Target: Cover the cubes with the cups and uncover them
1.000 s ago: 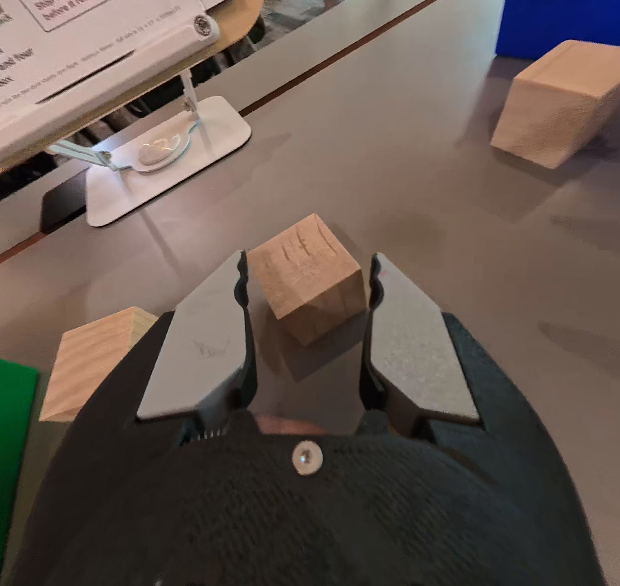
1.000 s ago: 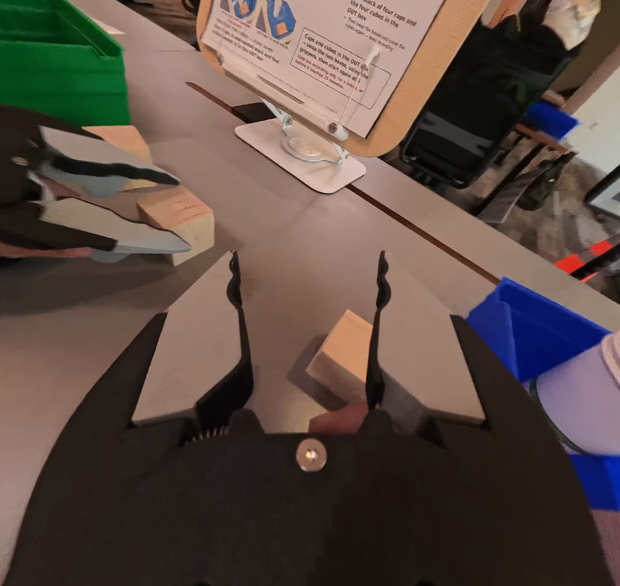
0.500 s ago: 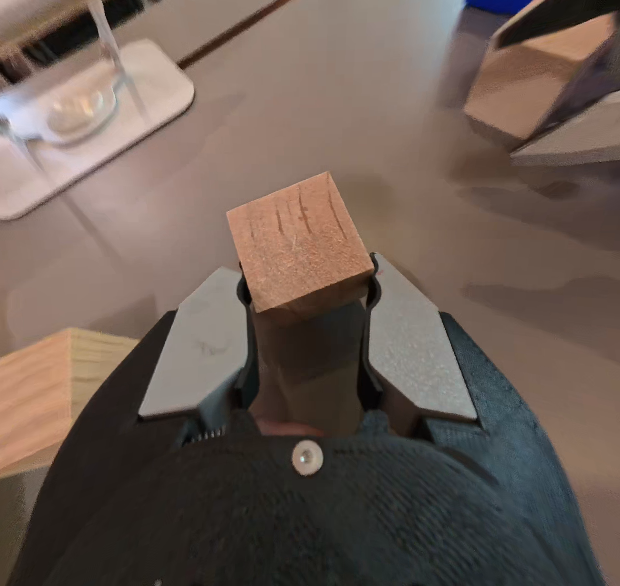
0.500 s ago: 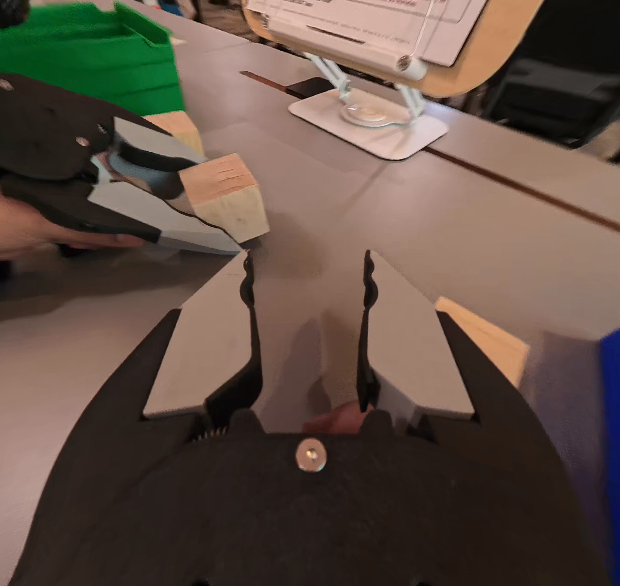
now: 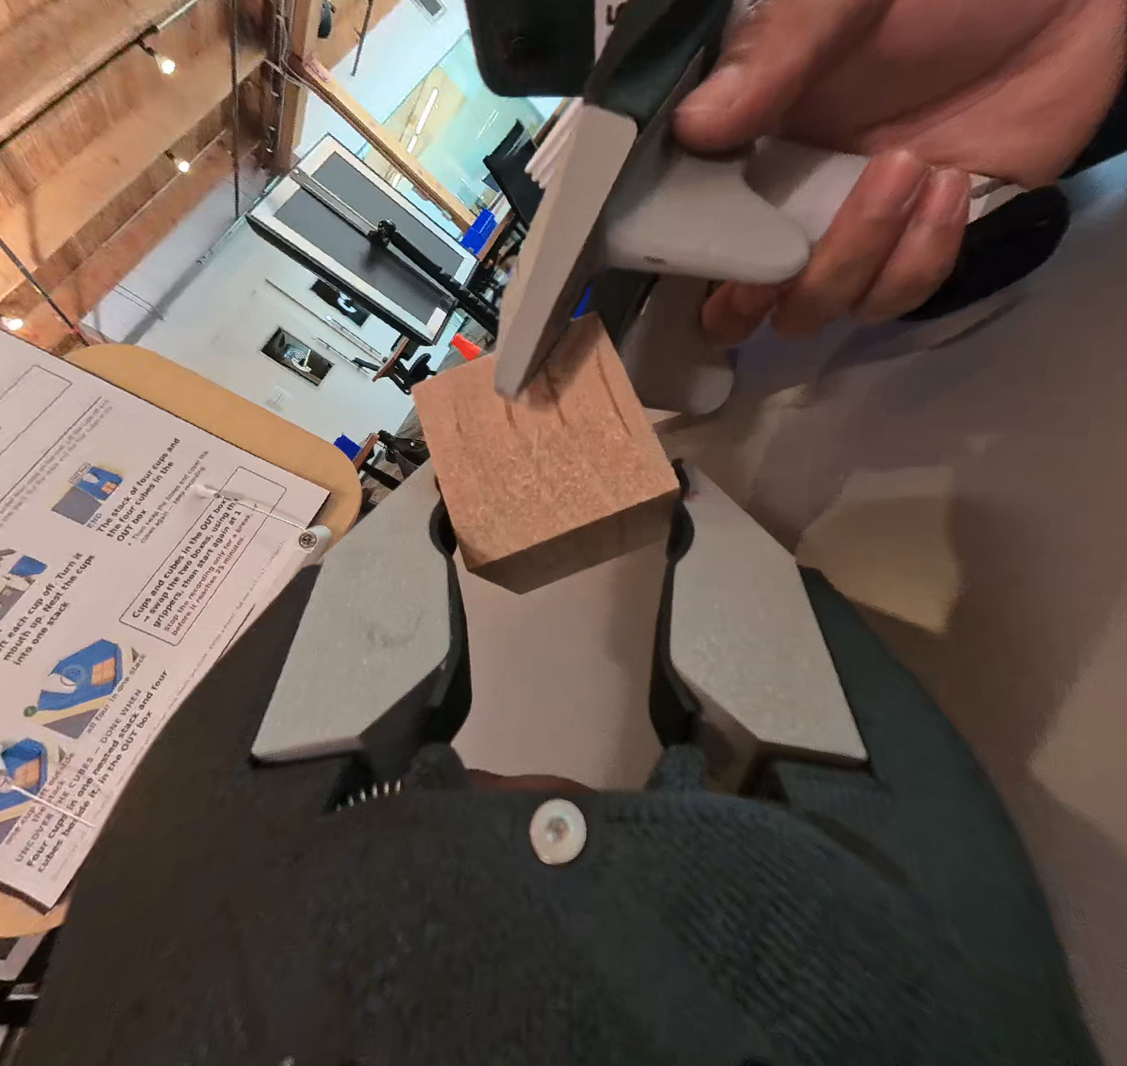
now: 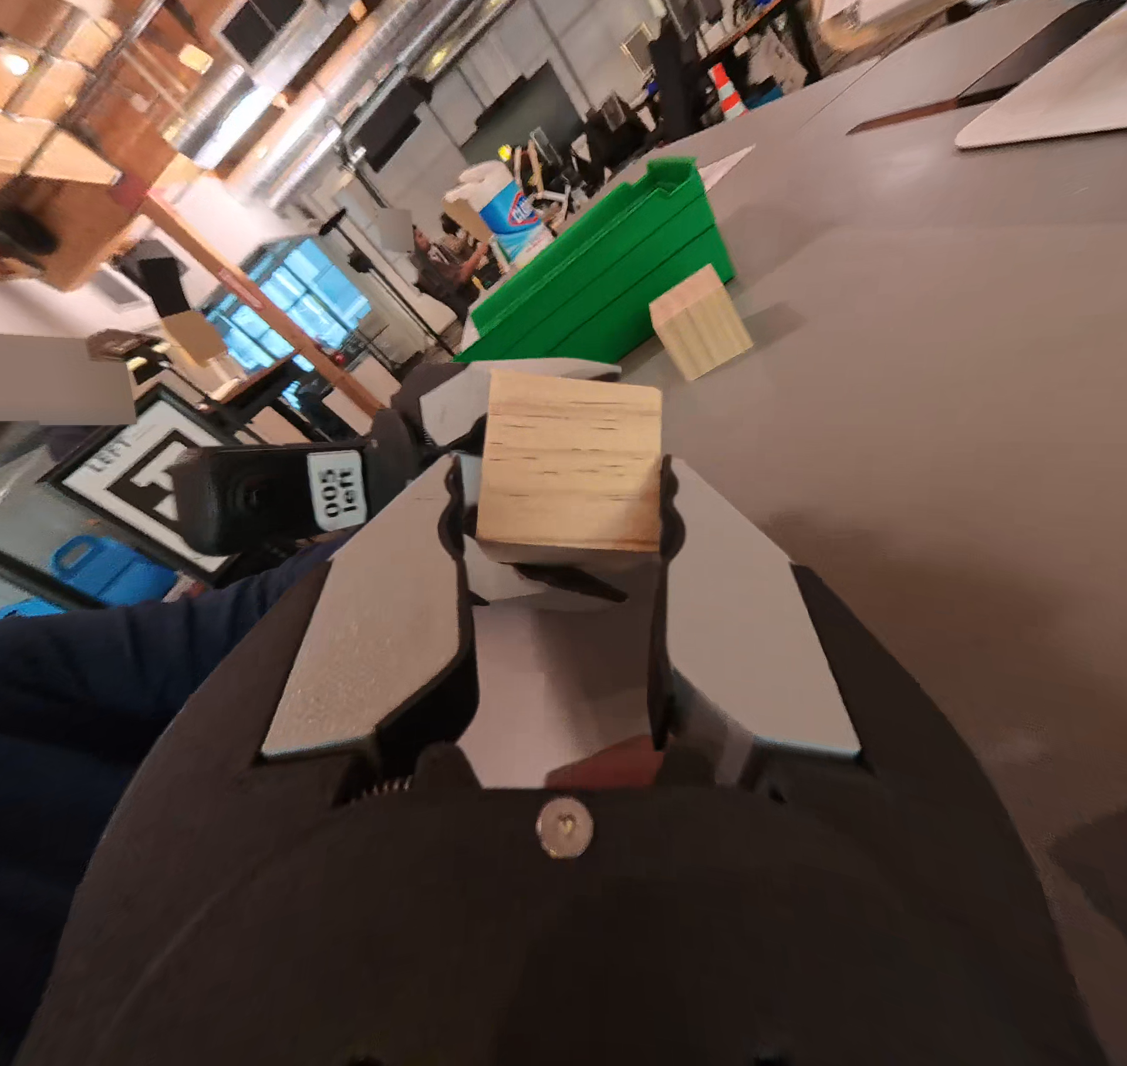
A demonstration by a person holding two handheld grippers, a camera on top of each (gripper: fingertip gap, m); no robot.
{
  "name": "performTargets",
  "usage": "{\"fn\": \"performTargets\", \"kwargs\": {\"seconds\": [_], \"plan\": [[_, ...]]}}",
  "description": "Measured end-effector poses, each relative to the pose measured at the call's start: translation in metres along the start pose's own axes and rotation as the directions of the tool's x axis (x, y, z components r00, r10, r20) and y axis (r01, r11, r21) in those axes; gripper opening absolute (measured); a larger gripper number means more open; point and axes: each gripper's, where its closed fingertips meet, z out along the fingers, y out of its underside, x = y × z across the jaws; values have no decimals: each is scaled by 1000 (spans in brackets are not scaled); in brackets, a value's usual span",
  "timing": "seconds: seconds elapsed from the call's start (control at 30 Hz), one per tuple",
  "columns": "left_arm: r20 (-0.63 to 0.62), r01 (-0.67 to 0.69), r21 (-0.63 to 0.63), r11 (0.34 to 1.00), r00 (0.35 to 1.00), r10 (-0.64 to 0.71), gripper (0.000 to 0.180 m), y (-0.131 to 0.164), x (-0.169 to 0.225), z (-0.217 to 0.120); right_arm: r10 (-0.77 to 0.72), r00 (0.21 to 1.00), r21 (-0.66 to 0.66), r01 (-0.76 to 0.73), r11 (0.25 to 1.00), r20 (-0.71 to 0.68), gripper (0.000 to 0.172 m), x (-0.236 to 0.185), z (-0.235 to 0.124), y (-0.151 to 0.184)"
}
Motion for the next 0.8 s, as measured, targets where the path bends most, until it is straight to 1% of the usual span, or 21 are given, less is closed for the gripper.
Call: {"fn": "performTargets", "kwargs": {"seconds": [0.03,0.07,0.17,0.27,0.4,0.53,0.63,0.73,0.8], "plan": [[-5,-16,-5,1000,1000,16,69,2,1,0,-18,1000,-15,18,1000,-17,57,2,2,3],[-7,-32,-13,999,999,32,69,5,2,0,-47,998,-30,46,998,-37,57,5,3,5],[-7,-55,-36,998,998,55,69,11,3,1,-94,993,-65,89,994,-71,57,9,3,9],[-14,-78,-29,996,997,78,69,9,4,0,-118,990,-72,113,991,-82,57,8,4,10],[-24,-143,-68,987,990,142,69,16,8,0,-159,979,-119,144,982,-125,59,15,8,19],[-36,-154,-79,985,988,151,69,19,11,1,-219,964,-170,192,966,-153,62,18,9,25],[-11,-135,-68,988,991,135,69,17,8,1,-246,956,-164,220,962,-161,61,17,9,22],[0,-65,-52,996,998,65,69,14,4,1,-250,953,-131,230,964,-170,61,16,9,16],[4,-48,-53,997,999,48,69,14,4,2,-236,958,-118,218,969,-165,61,15,9,15]]}}
